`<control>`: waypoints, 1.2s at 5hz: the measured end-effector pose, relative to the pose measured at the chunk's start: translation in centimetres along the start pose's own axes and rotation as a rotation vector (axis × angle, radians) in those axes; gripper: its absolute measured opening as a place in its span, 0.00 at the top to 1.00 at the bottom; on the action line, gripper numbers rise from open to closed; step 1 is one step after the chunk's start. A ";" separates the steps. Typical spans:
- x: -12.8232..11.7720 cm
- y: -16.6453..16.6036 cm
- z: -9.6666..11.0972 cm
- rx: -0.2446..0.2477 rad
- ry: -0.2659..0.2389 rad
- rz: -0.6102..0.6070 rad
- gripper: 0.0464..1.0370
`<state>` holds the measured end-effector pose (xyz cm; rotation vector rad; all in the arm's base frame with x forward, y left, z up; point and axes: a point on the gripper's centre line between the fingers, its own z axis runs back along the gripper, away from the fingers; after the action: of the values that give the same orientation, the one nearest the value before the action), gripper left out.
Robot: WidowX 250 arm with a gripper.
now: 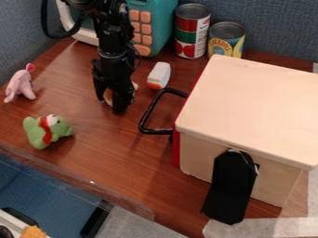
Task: Put the dog on top of the drawer
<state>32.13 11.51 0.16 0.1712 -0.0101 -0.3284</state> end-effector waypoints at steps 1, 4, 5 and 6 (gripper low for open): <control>-0.2 -0.4 0.1 -0.017 -0.013 0.008 0.62; 0.7 -4.3 9.3 -0.011 -0.143 -0.078 0.72; 1.7 -7.9 12.3 -0.035 -0.195 -0.165 0.72; 2.6 -10.8 14.3 -0.057 -0.221 -0.225 0.72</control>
<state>30.64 -1.77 12.38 0.0786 -0.2013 -0.5704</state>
